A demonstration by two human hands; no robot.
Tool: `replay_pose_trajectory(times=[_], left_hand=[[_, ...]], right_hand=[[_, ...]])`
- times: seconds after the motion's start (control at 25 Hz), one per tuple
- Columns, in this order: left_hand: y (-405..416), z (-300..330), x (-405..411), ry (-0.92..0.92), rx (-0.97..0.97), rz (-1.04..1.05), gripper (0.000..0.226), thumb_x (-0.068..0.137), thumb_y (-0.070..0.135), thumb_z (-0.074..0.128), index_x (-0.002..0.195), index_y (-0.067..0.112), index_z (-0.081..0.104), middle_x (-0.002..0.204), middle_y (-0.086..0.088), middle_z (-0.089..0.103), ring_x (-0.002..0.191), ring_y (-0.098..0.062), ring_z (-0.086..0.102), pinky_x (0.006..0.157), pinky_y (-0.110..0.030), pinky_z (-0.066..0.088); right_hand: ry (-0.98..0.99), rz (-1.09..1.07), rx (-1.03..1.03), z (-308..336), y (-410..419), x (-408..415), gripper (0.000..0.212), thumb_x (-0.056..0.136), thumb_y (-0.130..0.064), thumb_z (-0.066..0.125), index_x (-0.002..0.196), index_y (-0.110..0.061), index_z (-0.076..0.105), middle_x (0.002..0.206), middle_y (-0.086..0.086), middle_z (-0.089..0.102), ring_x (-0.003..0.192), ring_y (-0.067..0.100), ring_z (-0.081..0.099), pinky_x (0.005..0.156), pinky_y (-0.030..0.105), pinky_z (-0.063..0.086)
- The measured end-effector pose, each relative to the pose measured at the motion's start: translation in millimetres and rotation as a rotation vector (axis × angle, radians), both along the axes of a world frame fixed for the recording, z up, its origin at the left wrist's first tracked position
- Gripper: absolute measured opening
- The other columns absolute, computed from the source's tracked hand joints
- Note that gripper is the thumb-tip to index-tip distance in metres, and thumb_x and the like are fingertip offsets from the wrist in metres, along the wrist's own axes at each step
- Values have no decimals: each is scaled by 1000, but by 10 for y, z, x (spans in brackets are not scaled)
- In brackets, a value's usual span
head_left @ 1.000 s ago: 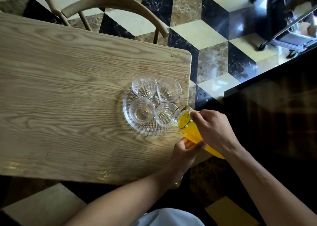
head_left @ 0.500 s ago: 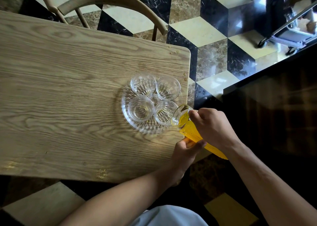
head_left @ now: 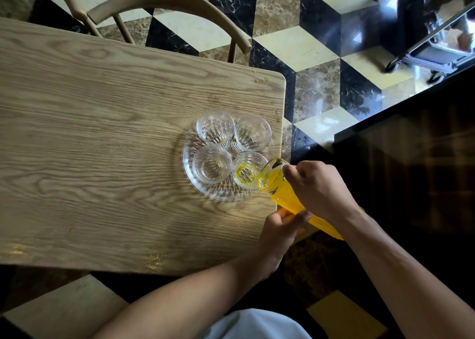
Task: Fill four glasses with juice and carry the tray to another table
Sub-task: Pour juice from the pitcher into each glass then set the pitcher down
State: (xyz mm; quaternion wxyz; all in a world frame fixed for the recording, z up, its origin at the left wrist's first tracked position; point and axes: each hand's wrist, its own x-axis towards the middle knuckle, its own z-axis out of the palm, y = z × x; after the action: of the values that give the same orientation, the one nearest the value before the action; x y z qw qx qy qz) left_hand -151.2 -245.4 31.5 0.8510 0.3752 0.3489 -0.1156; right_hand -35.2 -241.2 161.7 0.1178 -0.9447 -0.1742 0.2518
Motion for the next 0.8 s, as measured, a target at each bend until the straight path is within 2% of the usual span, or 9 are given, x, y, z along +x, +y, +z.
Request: replay_pose_trajectory(times=[0.2, 0.36, 0.48, 0.6, 0.8], left_hand=[[9, -17, -3, 11, 23, -19, 78, 46, 75, 89, 95, 16, 74, 97, -6, 73, 97, -20, 67, 105, -53, 52], [7, 13, -6, 23, -8, -4, 82, 43, 71, 92, 97, 13, 71, 97, -6, 72, 97, -19, 68, 95, -41, 58], [19, 36, -11, 35, -40, 7, 71, 56, 55, 89, 106, 7, 70, 102, -8, 72, 102, -23, 68, 88, -36, 59], [36, 54, -21, 44, -57, 16, 76, 61, 53, 87, 115, 2, 70, 107, -8, 73, 106, -24, 69, 91, -38, 59], [27, 84, -28, 39, -75, -3, 72, 60, 53, 85, 114, 8, 71, 110, -6, 75, 108, -21, 69, 91, -34, 57]], right_hand=[[-15, 8, -11, 44, 26, 5, 57, 100, -44, 50, 55, -10, 41, 49, 2, 43, 44, 19, 40, 44, 29, 29], [-20, 12, -15, 38, 34, -12, 56, 100, -45, 50, 57, -11, 44, 49, 2, 44, 44, 19, 39, 44, 29, 29], [-13, 7, -16, 25, 49, -9, 55, 100, -46, 50, 59, -10, 46, 51, 3, 47, 47, 21, 43, 46, 29, 30], [-6, 4, -24, 14, 59, -7, 54, 99, -46, 49, 59, -9, 47, 52, 4, 49, 50, 24, 47, 46, 29, 30], [-17, -4, -48, 8, 70, -11, 54, 98, -46, 48, 58, -10, 46, 52, 3, 48, 50, 23, 47, 46, 27, 29]])
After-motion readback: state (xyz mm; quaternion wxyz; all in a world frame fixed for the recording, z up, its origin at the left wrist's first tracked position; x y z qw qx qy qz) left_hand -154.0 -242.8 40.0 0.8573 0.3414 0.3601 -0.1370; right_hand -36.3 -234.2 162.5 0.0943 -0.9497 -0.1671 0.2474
